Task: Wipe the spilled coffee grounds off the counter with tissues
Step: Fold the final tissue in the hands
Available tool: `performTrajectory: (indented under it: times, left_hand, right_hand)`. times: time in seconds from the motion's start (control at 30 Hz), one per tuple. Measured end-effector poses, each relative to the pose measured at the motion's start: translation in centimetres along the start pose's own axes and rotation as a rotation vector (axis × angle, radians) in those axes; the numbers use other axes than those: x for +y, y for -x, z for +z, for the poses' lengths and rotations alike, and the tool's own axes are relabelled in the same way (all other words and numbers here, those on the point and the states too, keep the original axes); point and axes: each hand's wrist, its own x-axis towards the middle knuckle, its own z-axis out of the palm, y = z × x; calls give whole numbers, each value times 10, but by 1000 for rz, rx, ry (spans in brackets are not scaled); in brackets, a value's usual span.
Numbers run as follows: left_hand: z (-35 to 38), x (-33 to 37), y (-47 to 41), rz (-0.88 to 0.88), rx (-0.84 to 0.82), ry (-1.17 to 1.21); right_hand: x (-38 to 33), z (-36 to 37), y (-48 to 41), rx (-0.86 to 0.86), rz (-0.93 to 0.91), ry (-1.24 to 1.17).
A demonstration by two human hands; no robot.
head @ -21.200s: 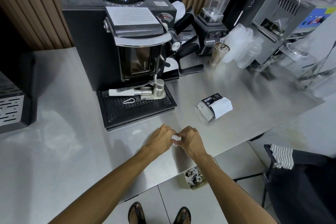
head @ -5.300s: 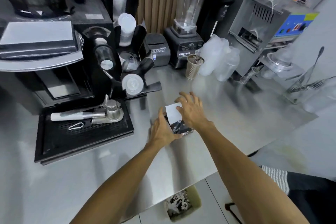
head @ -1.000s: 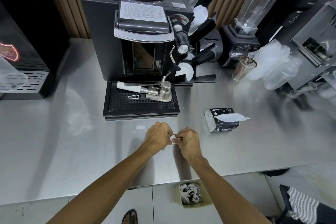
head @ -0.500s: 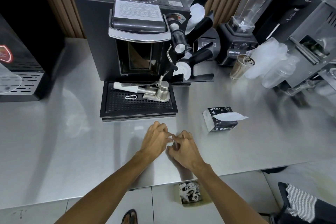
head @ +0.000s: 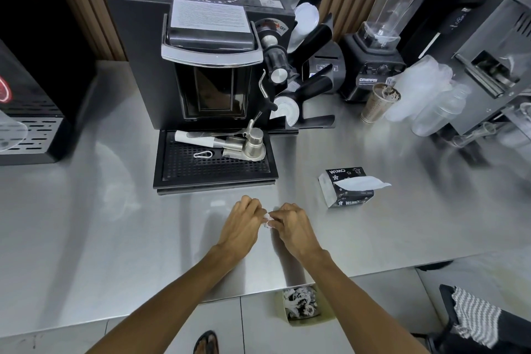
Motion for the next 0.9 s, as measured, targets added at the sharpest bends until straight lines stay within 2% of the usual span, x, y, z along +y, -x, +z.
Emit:
performTrajectory:
  times: [0.2, 0.27, 0.47, 0.7, 0.9]
  left_hand:
    - [-7, -1, -2, -36, -65, 66]
    - [-9, 1, -5, -47, -127, 71]
    - [-10, 6, -10, -87, -175, 79]
    - [-3, 8, 0, -35, -43, -9]
    - [3, 29, 18, 7, -86, -23]
  right_hand:
    - [-2, 5, 2, 68, -71, 167]
    - [-3, 7, 4, 72, -72, 194]
    - [-12, 1, 8, 116, -131, 233]
    - [-10, 7, 11, 140, -56, 187]
    - [2, 6, 41, 177, -72, 180]
